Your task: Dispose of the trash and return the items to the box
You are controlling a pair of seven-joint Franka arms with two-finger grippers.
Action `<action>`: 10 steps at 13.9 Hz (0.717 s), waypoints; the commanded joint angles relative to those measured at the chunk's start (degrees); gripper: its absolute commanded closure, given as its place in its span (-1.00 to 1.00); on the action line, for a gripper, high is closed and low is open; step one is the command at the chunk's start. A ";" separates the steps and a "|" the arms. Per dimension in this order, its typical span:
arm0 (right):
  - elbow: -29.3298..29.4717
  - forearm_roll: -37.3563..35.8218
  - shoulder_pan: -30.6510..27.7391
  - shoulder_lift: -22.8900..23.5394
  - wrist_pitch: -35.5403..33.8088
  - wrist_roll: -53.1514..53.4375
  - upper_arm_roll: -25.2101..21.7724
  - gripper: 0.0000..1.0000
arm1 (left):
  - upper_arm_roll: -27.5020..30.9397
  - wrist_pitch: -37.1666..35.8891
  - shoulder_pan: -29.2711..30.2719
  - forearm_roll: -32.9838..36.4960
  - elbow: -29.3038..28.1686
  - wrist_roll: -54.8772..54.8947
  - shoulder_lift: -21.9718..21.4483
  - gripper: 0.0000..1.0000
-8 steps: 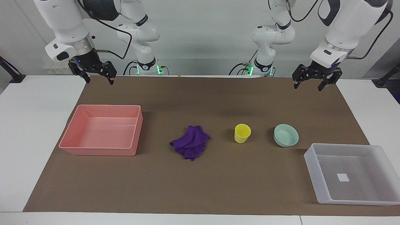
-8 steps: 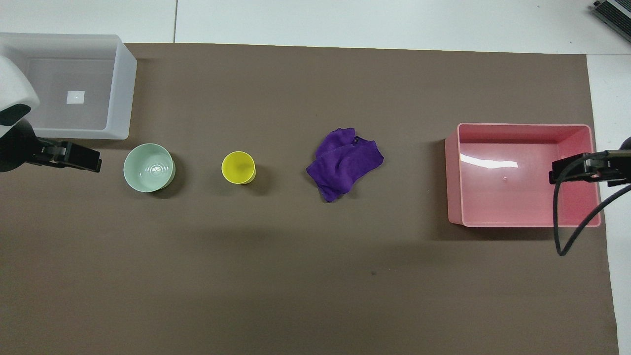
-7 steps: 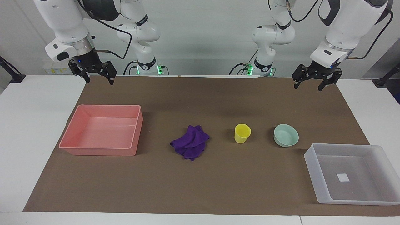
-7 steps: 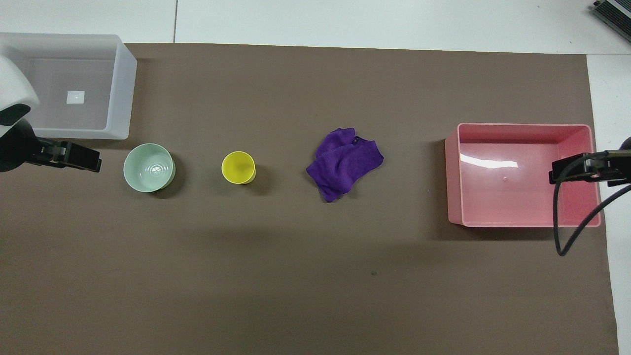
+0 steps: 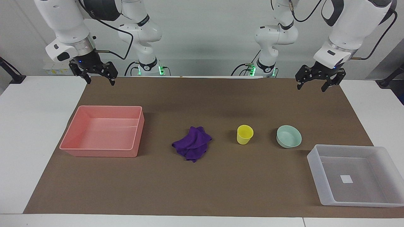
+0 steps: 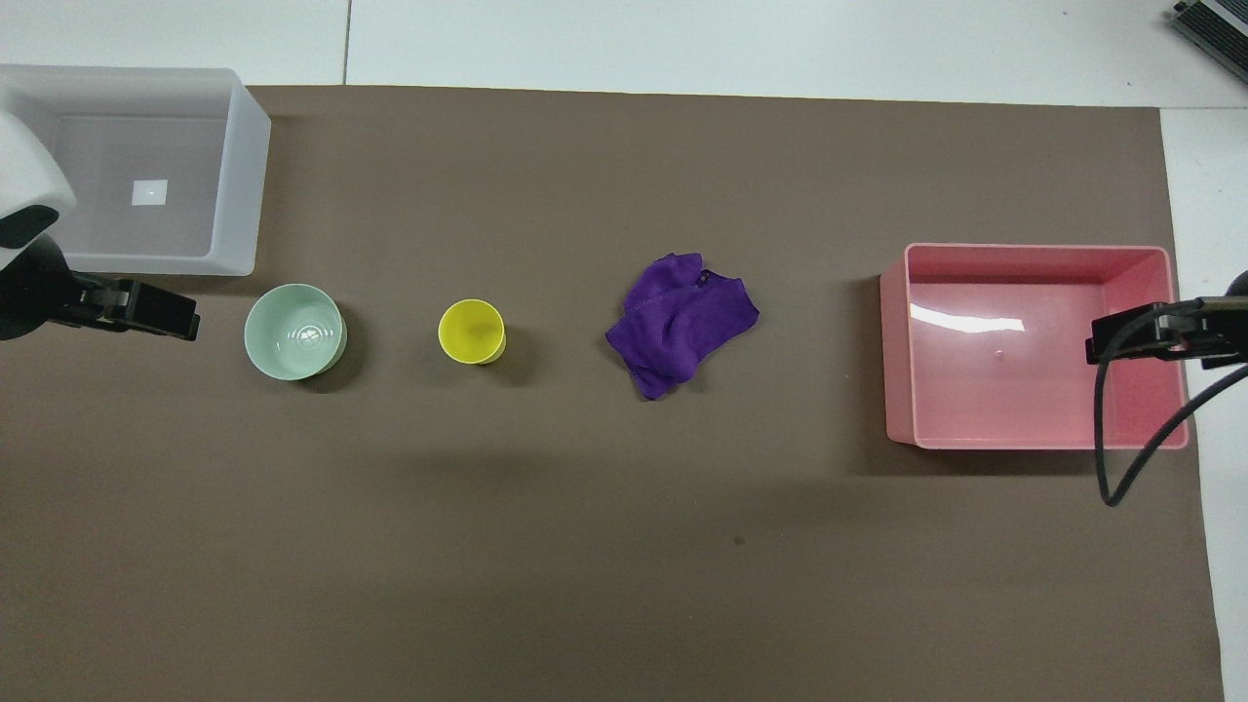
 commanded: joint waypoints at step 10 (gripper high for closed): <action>-0.59 0.01 -0.81 -1.04 -0.85 -0.50 0.44 -1.00 | 0.27 10.30 0.46 0.41 -4.40 3.54 0.05 -1.00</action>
